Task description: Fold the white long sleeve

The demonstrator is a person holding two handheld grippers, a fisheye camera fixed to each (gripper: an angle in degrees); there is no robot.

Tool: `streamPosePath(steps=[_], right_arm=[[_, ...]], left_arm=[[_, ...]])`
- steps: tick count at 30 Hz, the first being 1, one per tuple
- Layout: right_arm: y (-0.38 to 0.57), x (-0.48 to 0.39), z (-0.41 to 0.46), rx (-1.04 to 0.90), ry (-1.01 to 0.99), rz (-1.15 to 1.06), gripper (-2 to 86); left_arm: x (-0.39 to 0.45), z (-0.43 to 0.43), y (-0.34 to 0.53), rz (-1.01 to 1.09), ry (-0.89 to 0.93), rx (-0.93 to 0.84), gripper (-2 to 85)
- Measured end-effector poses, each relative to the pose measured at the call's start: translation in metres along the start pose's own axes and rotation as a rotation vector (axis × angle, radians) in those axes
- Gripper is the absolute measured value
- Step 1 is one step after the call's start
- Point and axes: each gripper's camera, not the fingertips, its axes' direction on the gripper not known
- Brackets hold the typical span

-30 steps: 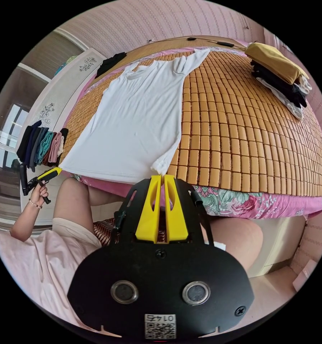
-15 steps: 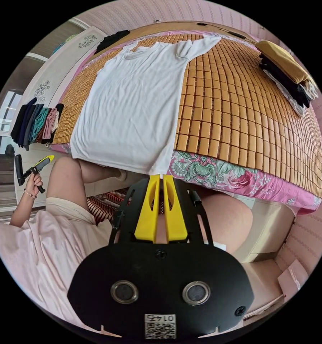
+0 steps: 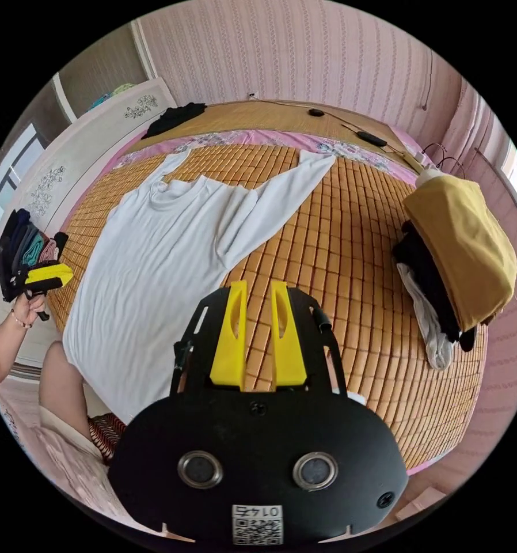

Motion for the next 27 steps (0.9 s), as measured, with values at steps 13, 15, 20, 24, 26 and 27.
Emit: streamPosePath(steps=[13,15,20,24,26,27], right_arm=[[-0.105,0.047,0.098,-0.099,0.009,0.246,0.0],[-0.067,0.049,0.062,-0.05,-0.024,0.3,0.0],[0.048,0.022,0.005,-0.198,-0.092,0.374,5.0],[0.077,0.037,0.0,-0.22,-0.061,0.466,8.0],[0.068,0.05,0.008,-0.19,-0.029,0.491,8.1],[0.06,0.058,0.017,-0.161,0.003,0.509,8.2]], left_arm=[[-0.005,0.139,-0.184,-0.012,0.14,-0.082,-0.3],[-0.002,0.145,-0.194,-0.018,0.166,-0.1,-0.3],[0.011,0.162,-0.227,0.008,0.163,-0.161,-0.2],[0.019,0.185,-0.257,0.05,0.153,-0.212,0.1],[0.027,0.204,-0.281,0.086,0.148,-0.234,0.6],[0.029,0.21,-0.287,0.094,0.14,-0.239,0.7]])
